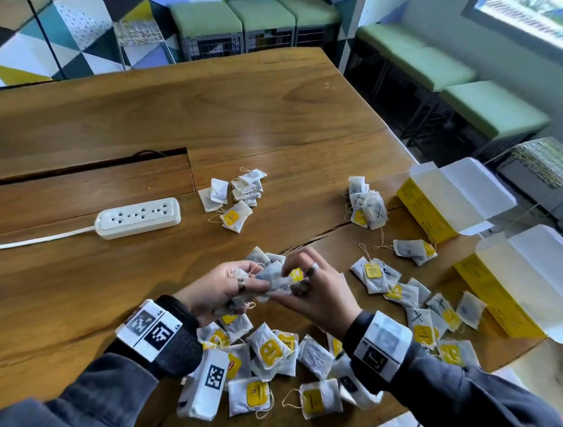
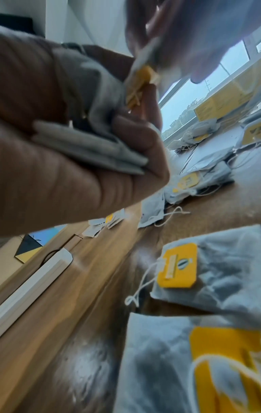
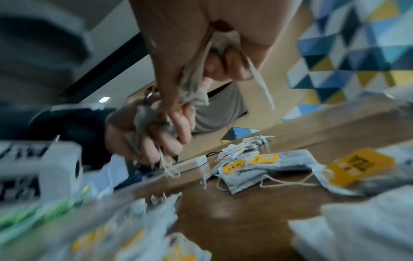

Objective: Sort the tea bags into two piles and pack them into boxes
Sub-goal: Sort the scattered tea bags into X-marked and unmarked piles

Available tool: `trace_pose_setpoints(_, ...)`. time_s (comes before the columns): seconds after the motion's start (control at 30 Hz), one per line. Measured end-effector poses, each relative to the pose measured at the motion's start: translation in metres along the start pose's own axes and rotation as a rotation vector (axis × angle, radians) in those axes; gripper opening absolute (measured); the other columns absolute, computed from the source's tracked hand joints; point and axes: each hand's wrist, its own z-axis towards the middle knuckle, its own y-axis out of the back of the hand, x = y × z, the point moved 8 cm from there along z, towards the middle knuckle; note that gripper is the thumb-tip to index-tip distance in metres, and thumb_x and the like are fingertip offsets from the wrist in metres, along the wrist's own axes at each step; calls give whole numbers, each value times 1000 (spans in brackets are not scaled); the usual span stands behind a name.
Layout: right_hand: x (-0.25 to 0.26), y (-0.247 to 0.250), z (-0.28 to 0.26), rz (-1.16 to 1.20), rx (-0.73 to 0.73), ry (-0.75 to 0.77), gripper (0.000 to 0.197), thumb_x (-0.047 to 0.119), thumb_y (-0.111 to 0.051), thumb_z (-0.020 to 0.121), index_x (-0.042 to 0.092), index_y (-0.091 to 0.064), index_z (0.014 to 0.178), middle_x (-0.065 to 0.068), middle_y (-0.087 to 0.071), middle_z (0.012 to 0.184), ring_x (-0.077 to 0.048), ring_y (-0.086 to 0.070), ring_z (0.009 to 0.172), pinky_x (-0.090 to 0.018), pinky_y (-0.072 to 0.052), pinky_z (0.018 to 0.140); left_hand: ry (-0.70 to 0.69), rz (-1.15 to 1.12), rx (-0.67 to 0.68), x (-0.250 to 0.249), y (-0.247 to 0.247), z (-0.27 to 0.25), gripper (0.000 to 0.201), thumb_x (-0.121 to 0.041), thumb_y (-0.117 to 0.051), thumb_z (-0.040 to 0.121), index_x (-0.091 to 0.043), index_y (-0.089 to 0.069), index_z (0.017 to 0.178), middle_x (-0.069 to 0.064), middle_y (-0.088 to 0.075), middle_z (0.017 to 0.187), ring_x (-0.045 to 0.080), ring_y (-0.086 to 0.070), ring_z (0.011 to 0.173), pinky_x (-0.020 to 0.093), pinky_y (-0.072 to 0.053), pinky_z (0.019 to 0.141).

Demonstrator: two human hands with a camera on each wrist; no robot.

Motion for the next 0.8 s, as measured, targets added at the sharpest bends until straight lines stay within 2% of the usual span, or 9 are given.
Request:
trace_pose_setpoints(0.1,-37,3,-1,529,21,-460,27,40,-54,80,18,-53,95,6,-56,82,2,-53,71,-19,-44,68,-18,-23,-56,-3,8,1,31,-9,-76,67,-11,-56,91,4,-62,64,13,-42,53,17,-34,39)
trace_pose_setpoints(0.17,-51,-2,-4,897,16,-649,32,35,-43,81,14,-55,103,0,-60,87,-8,-57,76,-26,-48,70,-18,-43,-88,-2,13,1,29,-12,-74,68,-13,-56,91,6,-64,68,16,-40,57,18,-35,40)
trace_pose_setpoints(0.27,-50,-6,-5,1254,35,-780,34,19,-39,85,11,-56,113,-5,-60,93,-13,-61,73,-23,-49,59,-30,-27,-145,-2,15,3,22,-10,-68,73,-13,-56,91,6,-62,66,15,-37,53,17,-30,37)
trace_pose_setpoints(0.37,-36,-10,1,1337,146,-735,40,-5,-49,80,13,-59,115,-6,-59,101,-16,-58,82,-24,-50,68,-38,-15,-227,-2,10,9,14,0,-59,83,-11,-55,92,3,-57,55,8,-32,42,15,-24,34)
trace_pose_setpoints(0.5,-25,-12,12,1140,167,-548,56,-3,-70,70,19,-54,119,-2,-57,105,-8,-61,81,-22,-53,73,-36,-40,-159,-3,-4,15,11,-3,-56,87,-12,-57,94,14,-52,70,6,-30,39,14,-25,33)
trace_pose_setpoints(0.6,-24,-8,21,696,146,-455,59,2,-77,71,31,-53,116,3,-57,112,-12,-58,88,-28,-53,81,-25,-81,-106,-7,-6,16,13,-3,-52,89,-12,-58,97,10,-59,69,11,-30,51,16,-27,38)
trace_pose_setpoints(0.67,-22,-7,27,444,184,-401,61,12,-78,72,35,-50,121,5,-55,120,-10,-58,94,-21,-51,81,-25,-80,-86,-11,-4,15,11,-5,-58,84,-12,-61,92,6,-62,66,12,-32,53,16,-29,38)
trace_pose_setpoints(0.73,-19,-9,33,309,253,-367,55,20,-74,77,29,-50,126,5,-57,118,-8,-57,99,-15,-46,81,-14,-92,-66,-13,-2,12,15,-7,-66,76,-14,-63,89,4,-62,66,10,-40,49,15,-33,37)
trace_pose_setpoints(0.8,-13,-15,37,171,355,-283,36,24,-66,84,23,-55,119,11,-60,101,-4,-55,94,-18,-40,81,10,-126,-47,-12,0,10,21,-16,-63,71,-14,-64,92,2,-58,66,7,-45,47,15,-37,38)
